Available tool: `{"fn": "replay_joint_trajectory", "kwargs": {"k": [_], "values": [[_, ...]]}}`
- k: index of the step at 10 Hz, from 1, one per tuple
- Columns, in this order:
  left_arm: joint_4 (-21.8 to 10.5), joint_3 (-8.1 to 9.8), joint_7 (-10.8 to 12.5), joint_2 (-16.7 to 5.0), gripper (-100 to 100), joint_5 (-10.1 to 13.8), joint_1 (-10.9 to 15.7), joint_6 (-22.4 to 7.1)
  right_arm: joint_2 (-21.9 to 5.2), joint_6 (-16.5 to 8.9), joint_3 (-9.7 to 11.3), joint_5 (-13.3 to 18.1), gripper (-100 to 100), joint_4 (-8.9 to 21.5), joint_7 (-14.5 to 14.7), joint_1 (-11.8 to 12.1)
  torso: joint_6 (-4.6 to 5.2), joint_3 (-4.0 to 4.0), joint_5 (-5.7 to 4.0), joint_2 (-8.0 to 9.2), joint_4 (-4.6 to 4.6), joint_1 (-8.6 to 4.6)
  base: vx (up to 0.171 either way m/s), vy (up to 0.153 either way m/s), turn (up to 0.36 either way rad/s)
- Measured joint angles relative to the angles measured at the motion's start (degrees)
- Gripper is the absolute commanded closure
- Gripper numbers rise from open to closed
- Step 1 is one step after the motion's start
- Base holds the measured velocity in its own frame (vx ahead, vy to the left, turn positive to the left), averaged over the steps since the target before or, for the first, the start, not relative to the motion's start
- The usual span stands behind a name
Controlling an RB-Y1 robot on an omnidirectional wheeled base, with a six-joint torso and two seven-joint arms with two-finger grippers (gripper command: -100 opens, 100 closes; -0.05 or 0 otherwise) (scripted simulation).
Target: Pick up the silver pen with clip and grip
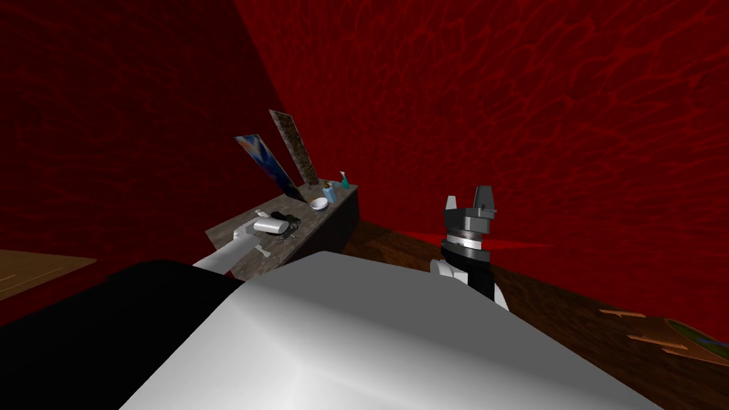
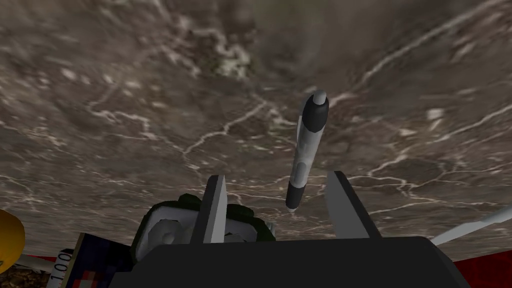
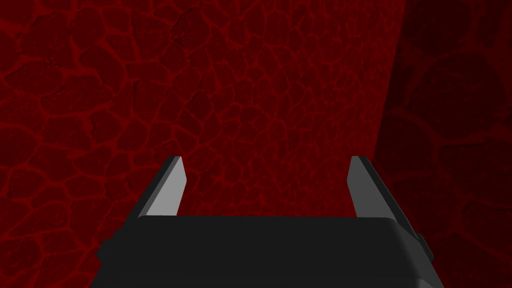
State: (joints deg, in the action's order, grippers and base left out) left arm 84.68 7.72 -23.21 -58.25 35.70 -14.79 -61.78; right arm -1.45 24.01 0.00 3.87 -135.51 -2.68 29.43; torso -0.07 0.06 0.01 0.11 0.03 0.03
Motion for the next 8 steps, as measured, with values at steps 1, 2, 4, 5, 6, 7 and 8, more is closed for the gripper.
{"fn": "replay_joint_trajectory", "kwargs": {"k": [1,2,4,5,6,7,8], "values": [[-0.1,-0.01,0.0,0.0,100,0.0,-0.1,-0.1,0.0,0.0,0.0,0.0,0,0.0,0.0,0.0,0.13,-0.04,-0.01,-0.09,0.01,-0.02,0.000,0.000,0.000],[-0.1,0.00,0.0,0.0,100,0.0,-0.1,-0.1,0.0,0.0,0.0,0.0,0,0.0,0.0,0.0,0.10,-0.06,-0.03,-0.12,-0.01,-0.04,0.000,0.000,0.000],[-0.1,0.01,0.1,0.0,0,0.0,-0.1,-0.1,0.0,0.0,0.0,0.0,0,0.0,0.0,0.0,0.12,-0.08,-0.03,-0.15,-0.02,-0.05,0.000,0.000,0.000],[-0.1,0.01,0.1,0.0,100,0.0,-0.1,-0.1,0.0,0.0,0.0,0.0,0,0.0,0.0,0.0,0.12,-0.08,-0.04,-0.15,-0.02,-0.05,0.056,0.019,0.254],[0.8,-0.23,-0.1,0.0,100,0.0,0.0,-0.2,0.0,0.0,0.0,0.0,0,0.0,0.0,0.0,-0.01,-0.15,-0.06,-0.27,-0.05,0.00,0.105,0.010,0.313],[2.6,-0.52,0.1,0.1,100,-0.4,-0.4,-0.5,0.0,0.0,0.0,0.0,0,0.0,0.0,0.0,0.01,-0.23,-0.04,-0.41,-0.08,-0.03,0.103,0.003,0.220],[4.1,-0.58,0.1,-0.1,100,-0.3,-0.9,-1.0,0.0,0.0,0.0,0.0,0,0.0,0.0,0.0,0.07,-0.27,-0.06,-0.48,-0.08,-0.05,0.091,-0.006,0.149]]}}
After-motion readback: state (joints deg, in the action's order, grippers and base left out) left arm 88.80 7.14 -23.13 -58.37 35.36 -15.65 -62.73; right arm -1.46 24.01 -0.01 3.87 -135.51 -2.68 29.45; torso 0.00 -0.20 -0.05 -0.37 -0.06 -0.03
